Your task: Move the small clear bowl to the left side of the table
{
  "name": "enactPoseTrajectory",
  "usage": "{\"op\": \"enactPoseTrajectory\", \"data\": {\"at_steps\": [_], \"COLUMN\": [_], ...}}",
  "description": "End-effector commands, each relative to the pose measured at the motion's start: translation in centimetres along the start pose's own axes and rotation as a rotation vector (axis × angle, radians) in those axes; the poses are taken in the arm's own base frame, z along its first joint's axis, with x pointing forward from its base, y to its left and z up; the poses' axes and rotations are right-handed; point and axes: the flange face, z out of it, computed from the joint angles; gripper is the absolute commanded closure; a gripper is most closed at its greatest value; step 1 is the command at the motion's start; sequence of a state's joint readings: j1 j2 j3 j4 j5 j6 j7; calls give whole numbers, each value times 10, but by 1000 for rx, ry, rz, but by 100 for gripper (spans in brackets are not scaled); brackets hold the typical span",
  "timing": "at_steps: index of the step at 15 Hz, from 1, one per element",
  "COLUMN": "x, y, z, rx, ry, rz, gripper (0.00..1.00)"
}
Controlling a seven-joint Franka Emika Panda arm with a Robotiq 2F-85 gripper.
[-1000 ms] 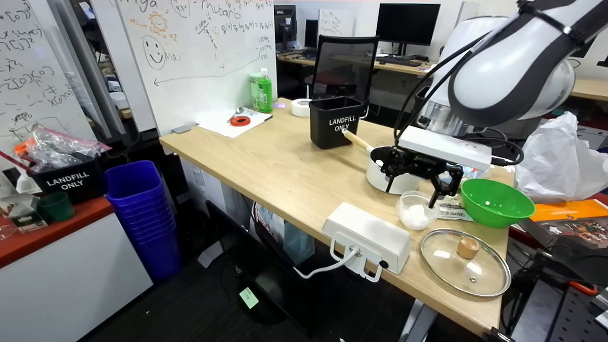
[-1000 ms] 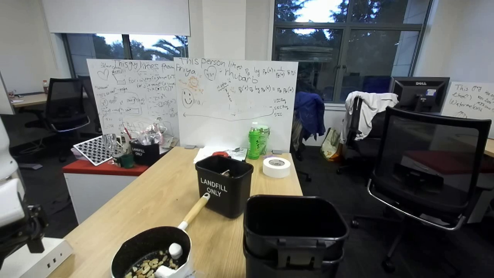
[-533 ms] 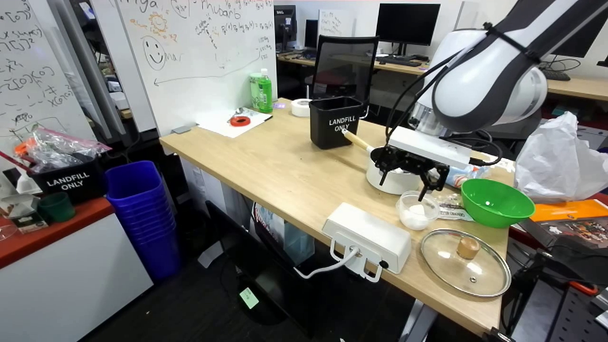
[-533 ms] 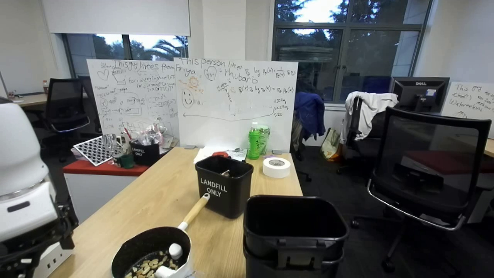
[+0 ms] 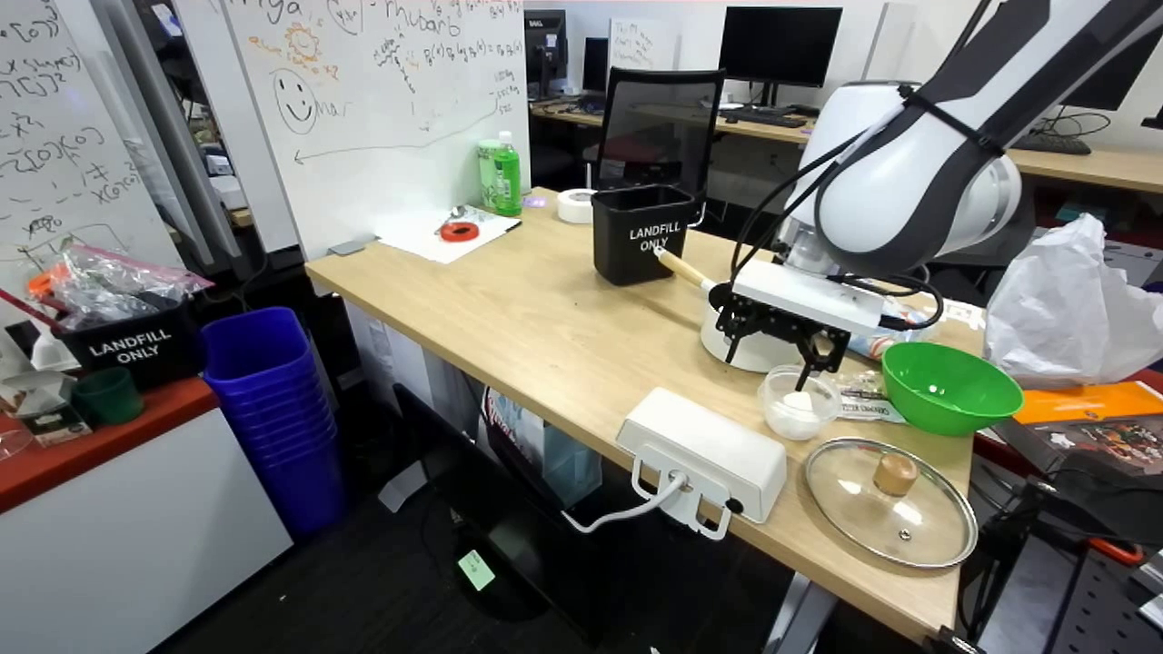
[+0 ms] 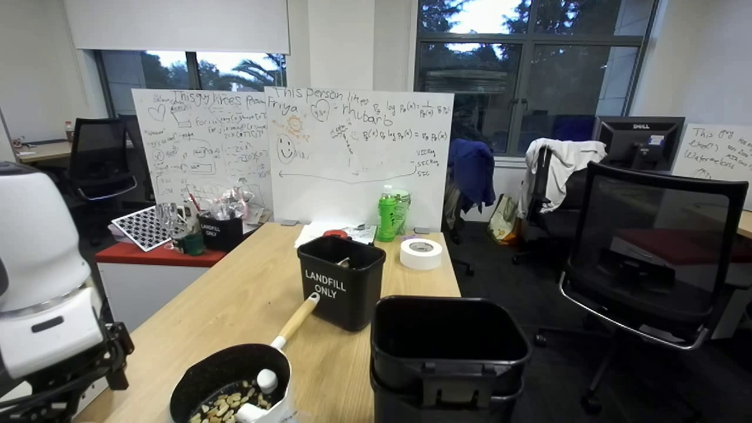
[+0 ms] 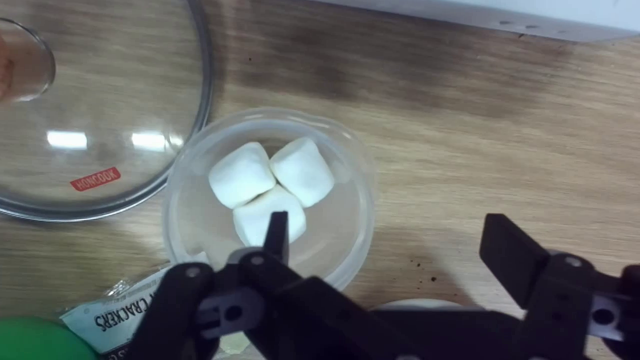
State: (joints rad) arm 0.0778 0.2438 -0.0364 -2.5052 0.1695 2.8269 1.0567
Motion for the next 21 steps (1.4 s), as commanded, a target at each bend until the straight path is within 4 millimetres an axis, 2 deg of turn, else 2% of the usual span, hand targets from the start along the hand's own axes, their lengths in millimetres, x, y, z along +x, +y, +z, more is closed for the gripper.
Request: {"op": "enactPoseTrajectory", "data": {"at_steps": [1, 2, 7, 12, 17, 21], "x": [2, 2, 8, 11, 2, -19], "y": [-5, -6, -4, 0, 4, -4], "z": [6, 7, 8, 6, -5, -26], "rx": [4, 1, -14, -50, -107, -110], "ry": [20, 22, 33, 34, 10, -32], "rz": [8, 9, 23, 53, 71, 30], "gripper": [28, 31, 68, 98, 98, 98]}}
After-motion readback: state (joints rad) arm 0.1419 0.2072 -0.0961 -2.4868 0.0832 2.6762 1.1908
